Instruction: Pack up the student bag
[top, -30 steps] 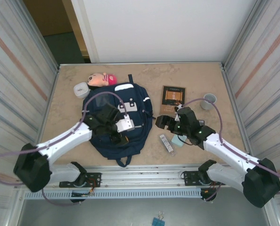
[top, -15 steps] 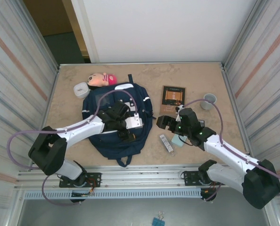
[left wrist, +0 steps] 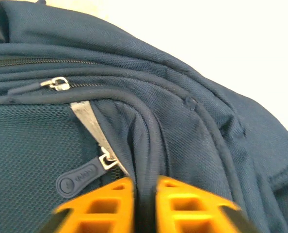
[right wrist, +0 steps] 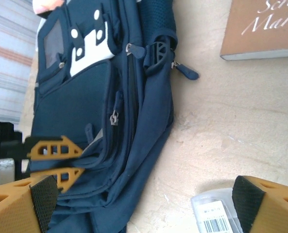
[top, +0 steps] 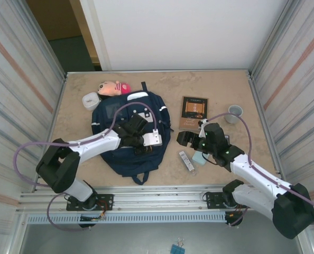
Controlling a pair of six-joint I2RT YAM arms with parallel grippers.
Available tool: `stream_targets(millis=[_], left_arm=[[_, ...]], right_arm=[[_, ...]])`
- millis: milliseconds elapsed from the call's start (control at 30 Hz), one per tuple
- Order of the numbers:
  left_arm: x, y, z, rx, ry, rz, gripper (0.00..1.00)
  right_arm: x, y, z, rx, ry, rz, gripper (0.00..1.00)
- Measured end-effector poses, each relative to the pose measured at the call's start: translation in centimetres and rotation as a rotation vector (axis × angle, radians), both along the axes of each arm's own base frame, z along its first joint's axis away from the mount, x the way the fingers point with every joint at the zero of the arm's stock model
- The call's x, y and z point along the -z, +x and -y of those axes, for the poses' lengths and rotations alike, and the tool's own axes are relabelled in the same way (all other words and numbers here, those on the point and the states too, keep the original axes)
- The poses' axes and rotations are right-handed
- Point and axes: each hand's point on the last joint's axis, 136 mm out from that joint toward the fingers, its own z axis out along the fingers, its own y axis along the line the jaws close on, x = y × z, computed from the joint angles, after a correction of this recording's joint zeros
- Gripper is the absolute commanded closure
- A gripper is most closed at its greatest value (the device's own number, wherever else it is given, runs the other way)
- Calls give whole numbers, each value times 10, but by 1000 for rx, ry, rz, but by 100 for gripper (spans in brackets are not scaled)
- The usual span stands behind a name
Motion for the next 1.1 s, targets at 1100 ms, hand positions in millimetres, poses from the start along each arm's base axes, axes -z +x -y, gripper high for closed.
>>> stream_targets(millis=[1100], left_arm=[[-171,-26,-65,-3,-498,-58,100]], right_arm=[[26,25,-64,-611,-148,429,42]])
